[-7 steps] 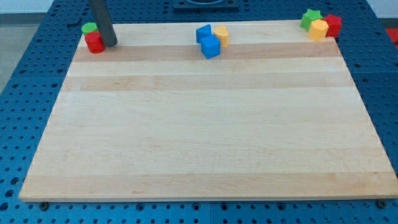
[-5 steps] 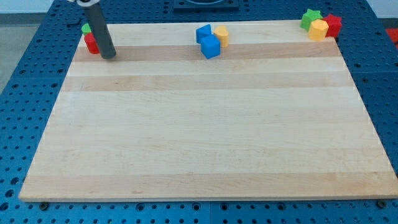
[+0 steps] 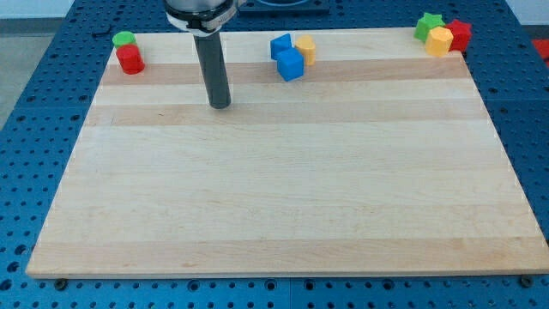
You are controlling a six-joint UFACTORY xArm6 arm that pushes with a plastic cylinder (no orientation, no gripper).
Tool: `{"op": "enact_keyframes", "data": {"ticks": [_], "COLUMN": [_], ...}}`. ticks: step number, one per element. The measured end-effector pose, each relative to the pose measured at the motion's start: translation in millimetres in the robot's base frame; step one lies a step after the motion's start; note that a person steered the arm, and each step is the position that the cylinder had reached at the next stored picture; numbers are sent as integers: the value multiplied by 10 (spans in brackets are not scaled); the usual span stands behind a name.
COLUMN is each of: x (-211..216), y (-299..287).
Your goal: Push the green star and red star along with yellow hexagon towards the left
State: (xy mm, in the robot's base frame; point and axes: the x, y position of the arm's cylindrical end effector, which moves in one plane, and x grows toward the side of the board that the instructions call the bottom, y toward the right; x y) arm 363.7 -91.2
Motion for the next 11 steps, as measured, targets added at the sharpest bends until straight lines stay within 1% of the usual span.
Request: {"op": "enact_keyframes", "data": {"ticks": [2, 3, 4, 5, 6, 7, 8, 9, 10, 11], "x": [-13, -15, -87, -371, -520, -465, -465, -527, -675, -675], "y": [367, 848, 1621, 2263, 2702, 2903, 2903, 3434, 4368, 4368]}}
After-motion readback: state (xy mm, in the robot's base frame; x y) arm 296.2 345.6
